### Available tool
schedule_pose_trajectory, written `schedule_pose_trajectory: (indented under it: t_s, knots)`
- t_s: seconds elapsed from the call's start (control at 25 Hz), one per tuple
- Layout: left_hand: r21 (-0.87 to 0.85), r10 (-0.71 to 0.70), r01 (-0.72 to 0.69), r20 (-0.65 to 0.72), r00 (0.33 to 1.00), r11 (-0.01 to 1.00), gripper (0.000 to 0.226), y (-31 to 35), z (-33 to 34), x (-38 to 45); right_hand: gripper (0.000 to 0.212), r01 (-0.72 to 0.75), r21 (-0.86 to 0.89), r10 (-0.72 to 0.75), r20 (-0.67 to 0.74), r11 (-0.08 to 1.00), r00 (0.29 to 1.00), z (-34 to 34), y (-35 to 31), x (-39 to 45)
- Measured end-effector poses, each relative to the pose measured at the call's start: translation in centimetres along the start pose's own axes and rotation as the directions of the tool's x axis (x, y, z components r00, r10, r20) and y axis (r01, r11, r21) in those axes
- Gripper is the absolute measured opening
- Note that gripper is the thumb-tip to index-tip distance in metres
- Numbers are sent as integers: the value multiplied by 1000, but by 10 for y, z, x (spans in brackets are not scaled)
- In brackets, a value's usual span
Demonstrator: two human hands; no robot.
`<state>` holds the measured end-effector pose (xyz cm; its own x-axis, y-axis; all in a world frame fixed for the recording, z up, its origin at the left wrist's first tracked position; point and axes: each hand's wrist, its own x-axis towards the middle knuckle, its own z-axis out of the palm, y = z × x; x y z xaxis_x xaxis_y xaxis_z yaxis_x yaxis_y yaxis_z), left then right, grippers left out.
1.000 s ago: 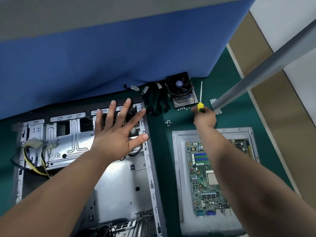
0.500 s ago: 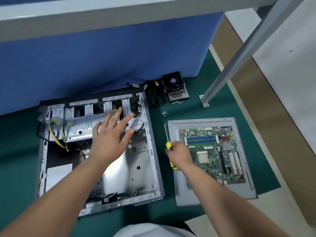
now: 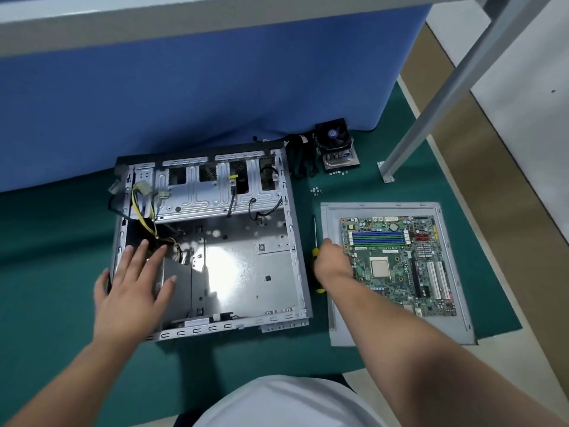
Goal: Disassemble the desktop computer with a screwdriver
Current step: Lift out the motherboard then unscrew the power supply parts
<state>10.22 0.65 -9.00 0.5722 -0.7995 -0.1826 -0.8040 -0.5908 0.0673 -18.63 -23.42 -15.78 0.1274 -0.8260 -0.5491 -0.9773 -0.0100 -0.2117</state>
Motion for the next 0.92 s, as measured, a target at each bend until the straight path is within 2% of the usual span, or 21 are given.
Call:
schedule_pose_trajectory:
  t_s: [0.24, 0.32, 0.44, 0.48, 0.56, 0.64, 0.68, 0.72, 0.76, 0.8, 0.84, 0.92]
  knots:
    - [1, -11, 11, -50, 999, 1000, 60, 3, 5, 1, 35, 56, -49, -56, 6, 997, 998, -1, 8, -1]
    - [-19, -7, 5, -58, 998, 1000, 60, 1, 7, 1, 29, 69, 15, -69, 35, 998, 997, -6, 16, -1]
    - [-40, 11, -13, -64, 998, 999, 61, -1, 7, 1, 33, 56, 226, -69, 51, 972, 996, -20, 26, -10]
    - [-47, 13, -16, -65, 998, 999, 63, -1, 6, 1, 34, 57, 289, -65, 18, 956, 998, -26, 25, -16]
    - [-63, 40, -44, -69, 997, 997, 65, -1, 4, 1, 32, 123, 382, -68, -153, 916, 986, -41, 15, -32]
    - [-96, 117, -124, -78, 990, 988, 66, -3, 2, -3, 26, 287, 414, -108, -403, 864, 909, -54, -6, -57]
    - [-116, 178, -186, -84, 981, 976, 66, -7, 1, -7, 24, 379, 388, -159, -491, 840, 857, -57, -19, -74]
    - [-128, 252, -261, -81, 964, 957, 68, -15, -1, -12, 24, 462, 334, -247, -521, 822, 817, -57, -36, -92]
    - [-129, 336, -342, -66, 940, 931, 71, -25, -2, -15, 25, 531, 272, -363, -482, 803, 797, -54, -52, -110]
    - [-126, 418, -419, -39, 908, 899, 75, -37, -3, -18, 28, 584, 217, -484, -379, 782, 789, -46, -69, -127]
    - [-132, 489, -485, -4, 872, 865, 80, -49, -4, -19, 35, 618, 163, -579, -232, 769, 781, -35, -87, -142]
    - [-158, 582, -567, 71, 810, 808, 92, -73, -6, -19, 59, 659, 16, -658, 71, 752, 750, -8, -122, -164]
